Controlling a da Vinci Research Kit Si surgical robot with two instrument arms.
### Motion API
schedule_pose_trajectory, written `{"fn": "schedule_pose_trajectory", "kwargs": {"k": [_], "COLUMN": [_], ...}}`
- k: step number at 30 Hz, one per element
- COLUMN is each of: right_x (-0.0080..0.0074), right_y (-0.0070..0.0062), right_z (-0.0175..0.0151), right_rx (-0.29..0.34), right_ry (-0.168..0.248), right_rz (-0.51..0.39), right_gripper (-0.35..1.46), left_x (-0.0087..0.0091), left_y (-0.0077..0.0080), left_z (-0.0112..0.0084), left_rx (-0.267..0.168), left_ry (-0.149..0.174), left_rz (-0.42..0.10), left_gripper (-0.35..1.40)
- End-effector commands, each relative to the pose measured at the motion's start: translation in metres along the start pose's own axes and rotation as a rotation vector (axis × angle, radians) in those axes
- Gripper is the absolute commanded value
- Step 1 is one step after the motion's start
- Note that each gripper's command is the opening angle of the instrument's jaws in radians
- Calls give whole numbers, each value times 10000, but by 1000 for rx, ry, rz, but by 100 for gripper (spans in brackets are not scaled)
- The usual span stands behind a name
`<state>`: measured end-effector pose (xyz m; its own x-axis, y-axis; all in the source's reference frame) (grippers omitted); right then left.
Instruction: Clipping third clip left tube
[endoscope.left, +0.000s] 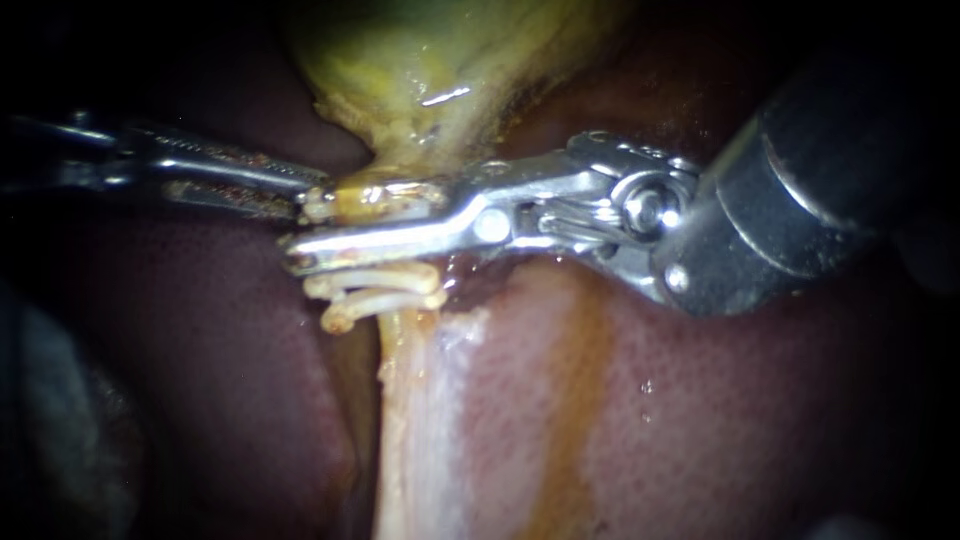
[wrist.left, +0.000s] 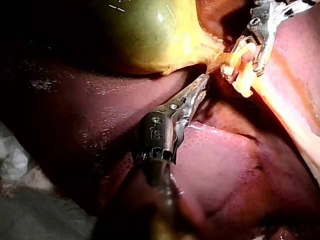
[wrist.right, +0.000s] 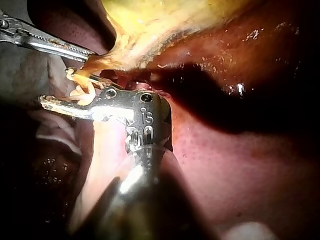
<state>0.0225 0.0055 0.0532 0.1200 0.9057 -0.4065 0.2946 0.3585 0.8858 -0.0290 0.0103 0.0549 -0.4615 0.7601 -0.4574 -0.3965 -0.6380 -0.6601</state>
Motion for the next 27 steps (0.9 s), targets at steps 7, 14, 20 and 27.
{"fn": "schedule_pose_trajectory", "kwargs": {"k": [7, 14, 20, 27], "right_x": [-12, -12, -12, -11], "right_y": [10, 14, 18, 16], "right_z": [11, 14, 14, 11], "right_rx": [7, 8, 6, 8], "right_ry": [9, 26, 26, 25], "right_rz": [-3, 1, 19, 37], "right_gripper": [42, 42, 40, 29], "left_x": [-1, -1, -1, -1], "left_y": [-1, -1, 0, 0], "left_z": [3, 4, 4, 4], "left_rx": [2, 3, 3, 3], "left_ry": [1, 1, 1, 1], "left_rz": [0, 0, 0, 0], "left_gripper": [-35, -35, -35, -35]}}
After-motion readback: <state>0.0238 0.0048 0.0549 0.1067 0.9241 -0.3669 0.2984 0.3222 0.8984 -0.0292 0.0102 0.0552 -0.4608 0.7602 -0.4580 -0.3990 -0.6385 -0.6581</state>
